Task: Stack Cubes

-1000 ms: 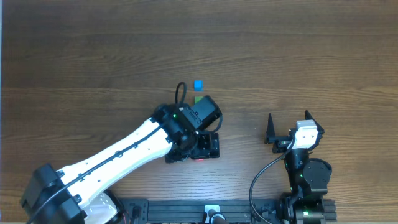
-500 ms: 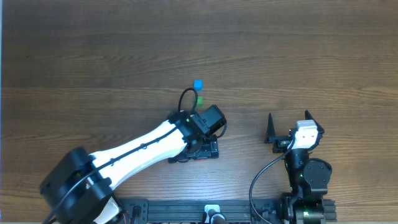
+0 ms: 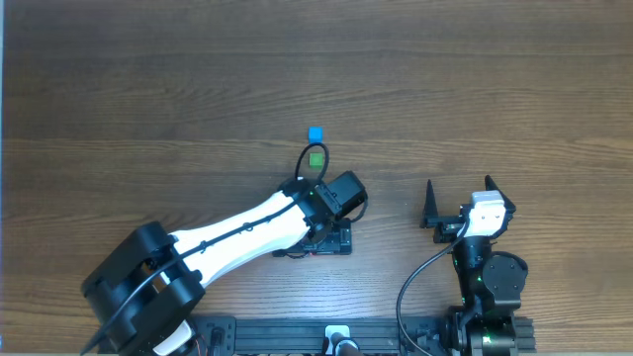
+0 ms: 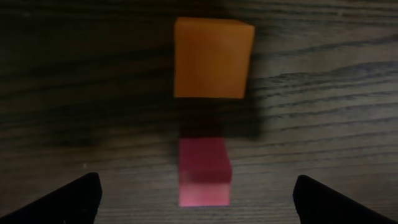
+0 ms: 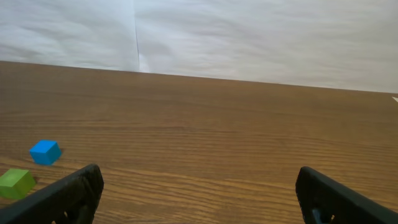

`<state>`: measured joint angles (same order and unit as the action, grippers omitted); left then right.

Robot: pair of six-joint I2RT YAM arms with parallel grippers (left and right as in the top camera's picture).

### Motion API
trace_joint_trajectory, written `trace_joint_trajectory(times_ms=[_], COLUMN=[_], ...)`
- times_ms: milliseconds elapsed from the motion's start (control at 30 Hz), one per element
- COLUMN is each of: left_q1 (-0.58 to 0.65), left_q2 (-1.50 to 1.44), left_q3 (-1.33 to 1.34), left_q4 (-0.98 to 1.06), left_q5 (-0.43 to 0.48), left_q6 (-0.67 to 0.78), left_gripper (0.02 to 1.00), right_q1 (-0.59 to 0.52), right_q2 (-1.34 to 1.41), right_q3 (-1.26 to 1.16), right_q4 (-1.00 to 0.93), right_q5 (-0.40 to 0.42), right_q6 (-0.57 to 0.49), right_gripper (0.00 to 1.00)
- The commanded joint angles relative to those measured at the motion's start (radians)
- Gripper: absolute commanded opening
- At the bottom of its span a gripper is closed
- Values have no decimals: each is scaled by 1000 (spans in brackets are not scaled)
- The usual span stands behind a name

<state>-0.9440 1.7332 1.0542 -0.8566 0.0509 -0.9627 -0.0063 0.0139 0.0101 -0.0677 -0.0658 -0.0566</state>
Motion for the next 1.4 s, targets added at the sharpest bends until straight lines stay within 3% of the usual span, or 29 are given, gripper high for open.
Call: trace_joint_trajectory(times_ms=[33, 533, 933, 1400], left_q1=[-14, -18, -20, -20], left_q2=[18, 51, 85, 85], left_q3=[-10, -10, -10, -10], left_q4=[12, 20, 42, 41], left_q5=[-16, -20, -23, -23], left_q6=[25, 28, 28, 28], left_gripper=[996, 996, 888, 428], right_q1=[-5, -5, -5, -5], right_q2=[-8, -8, -8, -8], right_q3=[-5, -5, -5, -5], right_q4=[-3, -3, -3, -3], right_q5=[-1, -1, 0, 0], right_q6=[-4, -4, -4, -4], right_gripper=[993, 991, 993, 993])
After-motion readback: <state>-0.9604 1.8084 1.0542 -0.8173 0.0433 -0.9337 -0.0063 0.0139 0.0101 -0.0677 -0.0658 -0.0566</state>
